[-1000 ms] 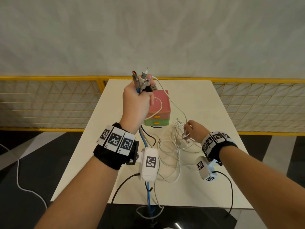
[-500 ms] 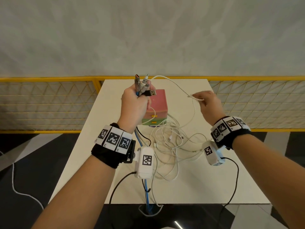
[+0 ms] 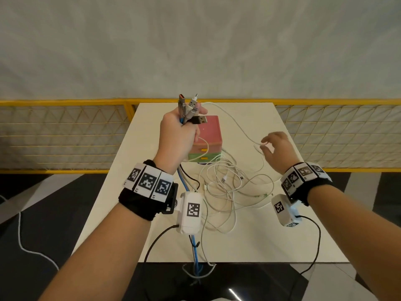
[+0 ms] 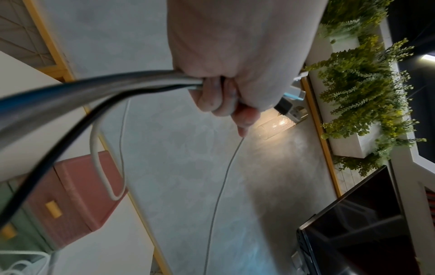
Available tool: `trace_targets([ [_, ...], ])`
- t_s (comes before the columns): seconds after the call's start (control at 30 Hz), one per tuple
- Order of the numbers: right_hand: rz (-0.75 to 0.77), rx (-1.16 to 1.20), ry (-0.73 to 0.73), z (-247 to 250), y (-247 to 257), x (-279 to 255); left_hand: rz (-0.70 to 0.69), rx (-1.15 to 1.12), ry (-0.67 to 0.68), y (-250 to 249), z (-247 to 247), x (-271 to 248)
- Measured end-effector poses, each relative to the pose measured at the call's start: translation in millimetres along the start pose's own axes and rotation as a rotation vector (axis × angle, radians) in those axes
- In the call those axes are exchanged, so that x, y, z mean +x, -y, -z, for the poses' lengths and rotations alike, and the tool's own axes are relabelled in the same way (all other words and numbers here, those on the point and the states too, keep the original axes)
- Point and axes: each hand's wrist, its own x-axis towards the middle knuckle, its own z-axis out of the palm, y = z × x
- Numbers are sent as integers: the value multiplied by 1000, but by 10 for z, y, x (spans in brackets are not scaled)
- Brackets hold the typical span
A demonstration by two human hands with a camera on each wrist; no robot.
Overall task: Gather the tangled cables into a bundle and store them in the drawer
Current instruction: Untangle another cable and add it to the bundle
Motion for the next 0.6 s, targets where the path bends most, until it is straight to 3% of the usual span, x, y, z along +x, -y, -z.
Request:
trace_targets([
  [0.07,25,65,-86,133,89,11,-2,11,12,-13,3,-16],
  [0.13,27,115,-41,325,270,-28,-13,3,48,-26,6,-41],
  [0.2,58,78,215,544,496,-166,-35,25,119,-41,6,-89],
  [0.3,147,-107,757,817,802,-489,-53,61,166,-61,3,-165],
  [0.33,162,-140,889,885,881,-594,-55,56,168,-76,7,-186],
  [0.4,158,-208,1017,1009,995,-770,-78,56,183,-129,8,-233],
  [0.47,171,-330,983,1106,1050,-874,-108,56,232,-217,5,-307],
  [0.53,256,-433,809,1168,1084,-911,-130,28,308,-290,-4,-383],
  [0.6,365,-382,618,1184,1154,-914,-136,-43,429,-366,4,-450],
])
